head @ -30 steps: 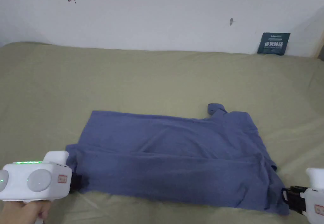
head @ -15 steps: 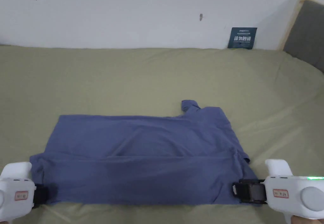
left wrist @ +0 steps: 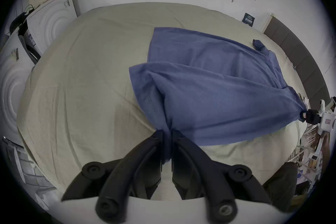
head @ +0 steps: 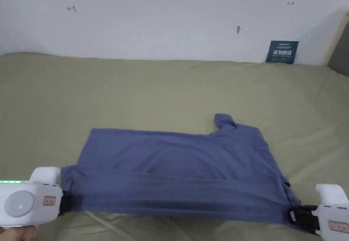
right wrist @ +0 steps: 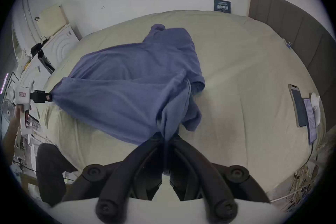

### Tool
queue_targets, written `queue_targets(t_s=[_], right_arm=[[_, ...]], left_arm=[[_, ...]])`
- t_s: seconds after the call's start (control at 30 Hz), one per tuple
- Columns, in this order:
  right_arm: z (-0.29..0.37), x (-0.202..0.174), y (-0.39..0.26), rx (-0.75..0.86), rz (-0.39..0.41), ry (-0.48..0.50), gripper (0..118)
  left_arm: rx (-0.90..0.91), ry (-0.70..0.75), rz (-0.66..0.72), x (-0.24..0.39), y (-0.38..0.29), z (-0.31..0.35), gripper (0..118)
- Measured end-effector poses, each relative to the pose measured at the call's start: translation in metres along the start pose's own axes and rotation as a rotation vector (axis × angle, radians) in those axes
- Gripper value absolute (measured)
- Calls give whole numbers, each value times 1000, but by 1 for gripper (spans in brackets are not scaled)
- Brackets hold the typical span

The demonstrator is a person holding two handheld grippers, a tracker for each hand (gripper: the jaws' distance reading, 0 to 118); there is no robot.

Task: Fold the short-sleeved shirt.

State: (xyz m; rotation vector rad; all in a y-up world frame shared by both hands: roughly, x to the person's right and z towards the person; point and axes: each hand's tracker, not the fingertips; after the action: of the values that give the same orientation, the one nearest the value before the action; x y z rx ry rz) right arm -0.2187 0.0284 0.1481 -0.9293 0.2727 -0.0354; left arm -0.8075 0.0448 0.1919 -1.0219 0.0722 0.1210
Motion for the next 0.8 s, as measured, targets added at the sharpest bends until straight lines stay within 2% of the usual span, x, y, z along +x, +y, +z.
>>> queue_targets(t_s=[0.23,0.33,0.43,0.47,0.5,0.53,0.57,0.6,0.63,0.73,0.77,0.8], right_arm=[[38,-11,-54,-33,44,31,7],[41,-11,-69,-45,42,31,7],[38,-9,-71,-34,0,29,11],[38,-9,-69,-39,-23,24,41],[37,-8,-66,-56,-40,-5,77],[40,-8,-63,-48,-34,-6,100],[46,-4,-59,-17,-43,-3,105],[52,-4,-52,13,-52,-10,105],[57,-4,-43,22,-63,-4,105],[62,-11,-18,80,-73,-15,104],[61,-13,-9,91,-73,-12,103],[58,-15,1,124,-76,-20,99]], left_arm=[[-21,-9,-11,-10,-65,44,8],[-40,-22,6,-12,-84,50,8],[-38,-31,14,-12,-88,44,8],[-37,-32,26,-14,-87,43,14],[-38,-19,34,-14,-84,43,45],[-36,-17,36,-17,-81,42,90],[-30,-8,41,-19,-79,43,118],[71,15,67,-20,-74,49,114],[38,9,63,-18,-66,54,114],[110,6,74,-13,-39,55,114],[112,2,67,-13,-29,59,111],[138,4,66,-9,-19,58,103]])
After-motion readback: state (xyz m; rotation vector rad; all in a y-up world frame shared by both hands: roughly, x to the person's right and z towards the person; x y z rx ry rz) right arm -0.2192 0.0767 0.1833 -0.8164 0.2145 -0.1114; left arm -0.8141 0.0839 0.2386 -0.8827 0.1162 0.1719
